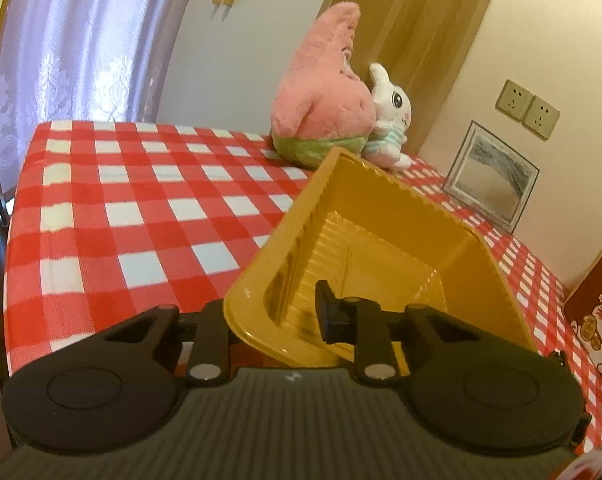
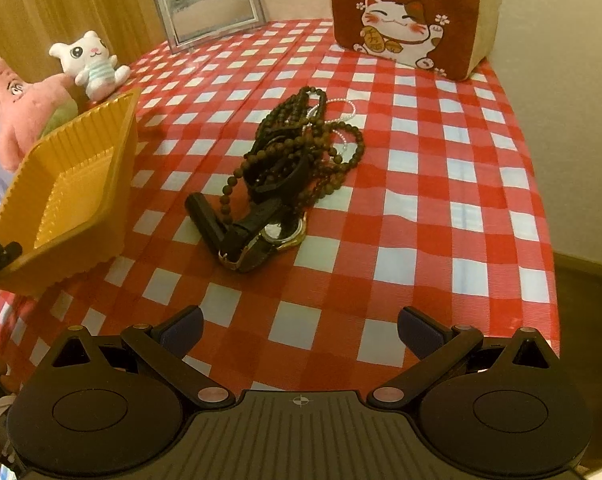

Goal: Organize jewelry
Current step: 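Move the left tool to the orange tray and grasp its rim, then tilt the orange tray up with the left tool while the right tool reaches the jewelry pile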

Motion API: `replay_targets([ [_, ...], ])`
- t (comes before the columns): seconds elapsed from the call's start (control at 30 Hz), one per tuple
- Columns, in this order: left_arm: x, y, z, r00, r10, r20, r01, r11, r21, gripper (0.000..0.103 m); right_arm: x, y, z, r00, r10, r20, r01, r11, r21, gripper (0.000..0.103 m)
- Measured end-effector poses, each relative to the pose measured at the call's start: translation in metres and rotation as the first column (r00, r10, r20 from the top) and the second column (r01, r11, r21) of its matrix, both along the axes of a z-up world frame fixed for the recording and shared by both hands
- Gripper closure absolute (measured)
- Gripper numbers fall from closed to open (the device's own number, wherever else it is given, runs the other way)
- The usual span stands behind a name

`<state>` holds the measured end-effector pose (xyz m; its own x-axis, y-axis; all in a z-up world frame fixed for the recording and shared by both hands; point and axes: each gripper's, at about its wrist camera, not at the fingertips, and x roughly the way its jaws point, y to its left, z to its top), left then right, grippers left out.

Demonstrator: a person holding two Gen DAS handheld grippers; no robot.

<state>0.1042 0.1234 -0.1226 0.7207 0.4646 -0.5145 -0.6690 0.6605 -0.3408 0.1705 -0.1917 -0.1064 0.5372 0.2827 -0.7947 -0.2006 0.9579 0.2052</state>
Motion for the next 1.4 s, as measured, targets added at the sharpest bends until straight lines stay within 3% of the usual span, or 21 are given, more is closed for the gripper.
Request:
replay_targets([
  [0.07, 0.000, 0.003, 0.002, 1.000, -0.009, 0.008, 0.008, 1.000, 0.015, 0.092, 0.002, 0.001, -0.002, 1.000, -0.001, -0.006, 0.001, 1.000, -0.002, 0.000],
  [0.23, 0.002, 0.010, 0.006, 0.995, -0.101, 0.002, 0.100, 0.991, 0.085, 0.094, 0.009, 0.003, -0.006, 1.000, -0.010, -0.018, 0.010, 1.000, -0.004, 0.000],
  [0.43, 0.004, 0.015, 0.019, 0.973, -0.229, -0.010, 0.226, 0.951, 0.212, 0.096, 0.015, 0.002, -0.003, 1.000, -0.021, 0.011, 0.021, 1.000, 0.011, 0.000],
  [0.6, 0.012, 0.021, 0.033, 0.939, -0.344, -0.021, 0.329, 0.876, 0.353, 0.096, 0.018, 0.004, 0.002, 0.998, -0.022, 0.060, 0.021, 1.000, 0.018, 0.000],
  [0.73, 0.022, 0.029, 0.039, 0.906, -0.421, -0.042, 0.401, 0.822, 0.405, 0.096, 0.018, 0.008, 0.010, 0.991, -0.002, 0.130, -0.001, 1.000, 0.021, 0.001],
  [0.77, 0.024, 0.031, 0.040, 0.899, -0.435, -0.040, 0.413, 0.816, 0.404, 0.096, 0.018, 0.010, 0.013, 0.989, 0.009, 0.150, -0.013, 1.000, 0.020, 0.005],
  [0.83, 0.027, 0.035, 0.040, 0.889, -0.456, -0.042, 0.433, 0.806, 0.403, 0.096, 0.019, 0.016, 0.019, 0.979, 0.045, 0.198, -0.049, 0.999, 0.015, 0.026],
  [1.1, 0.036, 0.048, 0.038, 0.866, -0.498, -0.038, 0.471, 0.791, 0.391, 0.096, 0.037, 0.059, 0.020, 0.949, 0.225, 0.221, -0.229, 0.973, -0.006, 0.071],
  [1.23, 0.039, 0.054, 0.037, 0.855, -0.517, -0.039, 0.490, 0.780, 0.389, 0.096, 0.049, 0.080, 0.011, 0.935, 0.289, 0.204, -0.283, 0.957, -0.057, 0.079],
  [1.4, 0.044, 0.063, 0.036, 0.837, -0.546, -0.039, 0.517, 0.765, 0.383, 0.096, 0.058, 0.095, -0.003, 0.929, 0.336, 0.153, -0.318, 0.939, -0.131, 0.082],
])
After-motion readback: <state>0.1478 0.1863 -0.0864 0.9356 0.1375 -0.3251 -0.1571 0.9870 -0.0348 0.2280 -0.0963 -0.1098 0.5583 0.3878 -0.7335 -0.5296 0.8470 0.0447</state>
